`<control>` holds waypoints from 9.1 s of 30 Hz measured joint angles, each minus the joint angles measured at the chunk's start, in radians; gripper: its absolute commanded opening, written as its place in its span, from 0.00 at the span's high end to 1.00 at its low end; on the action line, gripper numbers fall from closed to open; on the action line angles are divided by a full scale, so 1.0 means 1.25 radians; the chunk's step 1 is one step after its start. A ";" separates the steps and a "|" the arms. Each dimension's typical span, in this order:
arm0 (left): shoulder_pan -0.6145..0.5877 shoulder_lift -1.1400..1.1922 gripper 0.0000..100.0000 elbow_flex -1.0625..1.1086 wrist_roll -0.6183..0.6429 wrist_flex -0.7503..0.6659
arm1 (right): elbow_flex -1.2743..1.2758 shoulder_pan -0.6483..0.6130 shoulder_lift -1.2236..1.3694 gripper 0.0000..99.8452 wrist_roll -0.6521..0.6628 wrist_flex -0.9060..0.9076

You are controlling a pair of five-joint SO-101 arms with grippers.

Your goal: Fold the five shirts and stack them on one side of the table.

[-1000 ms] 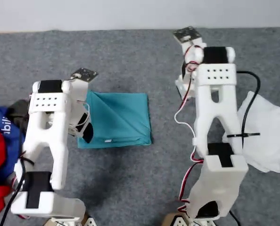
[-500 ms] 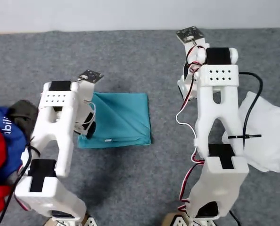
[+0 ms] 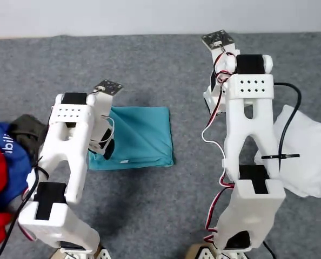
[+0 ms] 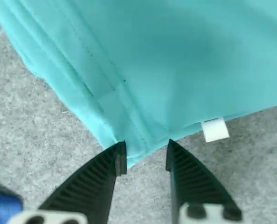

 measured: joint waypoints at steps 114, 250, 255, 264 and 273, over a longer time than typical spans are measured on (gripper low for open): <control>-0.454 -0.335 0.99 -0.001 -0.055 0.122 | 0.028 -0.403 0.314 0.64 -0.319 -0.136; -0.454 -0.335 0.99 -0.001 -0.080 0.144 | -0.034 -0.151 0.439 0.61 -0.914 -0.355; -0.454 -0.335 0.99 -0.001 -0.080 0.144 | -0.036 -0.150 0.441 0.86 -0.897 -0.346; -0.454 -0.335 0.99 -0.001 -0.080 0.144 | -0.036 -0.102 0.433 0.99 -0.829 -0.277; -0.454 -0.335 0.99 -0.001 -0.080 0.144 | -0.022 -0.085 0.331 0.99 -0.736 -0.164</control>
